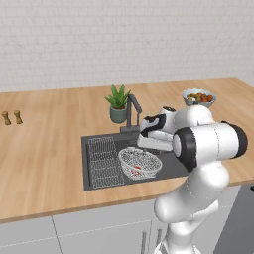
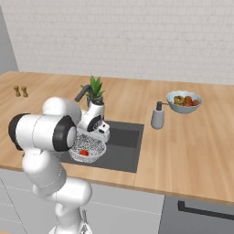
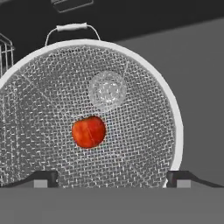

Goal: Put the colander in the sink, put the apple in the colander, and turn on the sink faucet and pour water over the colander.

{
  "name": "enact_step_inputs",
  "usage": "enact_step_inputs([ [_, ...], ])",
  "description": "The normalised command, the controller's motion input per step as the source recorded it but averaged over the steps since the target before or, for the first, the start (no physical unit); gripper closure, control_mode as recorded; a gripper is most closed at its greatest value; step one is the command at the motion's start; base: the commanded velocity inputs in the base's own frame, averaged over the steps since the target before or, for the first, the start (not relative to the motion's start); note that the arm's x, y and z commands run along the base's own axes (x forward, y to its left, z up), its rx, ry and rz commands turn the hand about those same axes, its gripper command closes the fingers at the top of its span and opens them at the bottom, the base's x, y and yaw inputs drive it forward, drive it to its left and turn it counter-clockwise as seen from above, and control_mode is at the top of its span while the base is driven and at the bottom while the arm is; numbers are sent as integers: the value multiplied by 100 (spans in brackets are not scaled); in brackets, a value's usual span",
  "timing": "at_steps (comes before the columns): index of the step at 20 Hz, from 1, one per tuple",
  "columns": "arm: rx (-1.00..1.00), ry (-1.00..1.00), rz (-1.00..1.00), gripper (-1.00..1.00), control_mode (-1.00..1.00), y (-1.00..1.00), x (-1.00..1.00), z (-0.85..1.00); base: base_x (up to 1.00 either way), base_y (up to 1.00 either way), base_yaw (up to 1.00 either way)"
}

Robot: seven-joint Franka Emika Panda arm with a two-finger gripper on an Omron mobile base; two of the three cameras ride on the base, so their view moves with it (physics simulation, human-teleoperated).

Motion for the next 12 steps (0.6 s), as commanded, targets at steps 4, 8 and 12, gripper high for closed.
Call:
enact_step_inputs([
  [4, 2, -14, 0, -100, -100, -36, 0, 69, 0, 0, 0],
  [8, 0, -20, -1, -100, -100, -23, 0, 56, 0, 0, 0],
  [12, 0, -27, -1, -100, -100, -7, 0, 47, 0, 0, 0],
])
